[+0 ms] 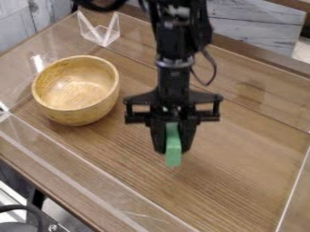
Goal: Put the green block in the brown bowl
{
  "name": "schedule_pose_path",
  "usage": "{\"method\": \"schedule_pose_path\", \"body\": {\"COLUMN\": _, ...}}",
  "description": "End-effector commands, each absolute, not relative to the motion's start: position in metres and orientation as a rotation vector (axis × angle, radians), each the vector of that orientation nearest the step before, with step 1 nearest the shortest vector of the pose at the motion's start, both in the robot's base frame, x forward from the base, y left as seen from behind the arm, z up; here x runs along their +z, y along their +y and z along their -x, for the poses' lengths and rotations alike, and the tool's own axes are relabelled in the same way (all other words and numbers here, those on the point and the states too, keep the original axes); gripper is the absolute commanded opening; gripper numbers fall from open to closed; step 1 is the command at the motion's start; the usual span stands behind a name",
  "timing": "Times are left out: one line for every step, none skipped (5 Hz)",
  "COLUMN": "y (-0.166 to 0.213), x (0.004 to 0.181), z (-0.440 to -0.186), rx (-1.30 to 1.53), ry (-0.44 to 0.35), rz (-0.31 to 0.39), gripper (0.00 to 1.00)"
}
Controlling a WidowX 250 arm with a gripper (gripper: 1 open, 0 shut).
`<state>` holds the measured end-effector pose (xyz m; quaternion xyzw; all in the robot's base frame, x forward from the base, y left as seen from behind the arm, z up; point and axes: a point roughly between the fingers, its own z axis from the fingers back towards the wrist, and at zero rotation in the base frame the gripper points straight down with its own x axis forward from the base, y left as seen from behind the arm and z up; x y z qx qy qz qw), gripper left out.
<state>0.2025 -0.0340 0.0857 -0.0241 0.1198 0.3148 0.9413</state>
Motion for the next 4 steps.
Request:
{"method": "schedule_pose_path", "body": {"y": -0.014, "x": 0.141, "z": -0.214, "rx": 0.605, "ry": 0.163, "rz": 0.119, "gripper": 0.00}}
{"method": "schedule_pose_path", "body": {"y": 0.031, "x": 0.186, "z": -0.217, "rx": 0.580, "ry": 0.132, "rz": 0.161, "gripper": 0.00}}
{"method": "schedule_pose_path", "body": {"y": 0.081, "x": 0.195, "z": -0.207, "rx": 0.549, "ry": 0.115, "rz": 0.170, "gripper": 0.00}}
{"method": "schedule_pose_path", "body": {"y": 0.123, "x": 0.195, "z": -0.205, "rx": 0.516, "ry": 0.094, "rz": 0.181, "gripper": 0.00}}
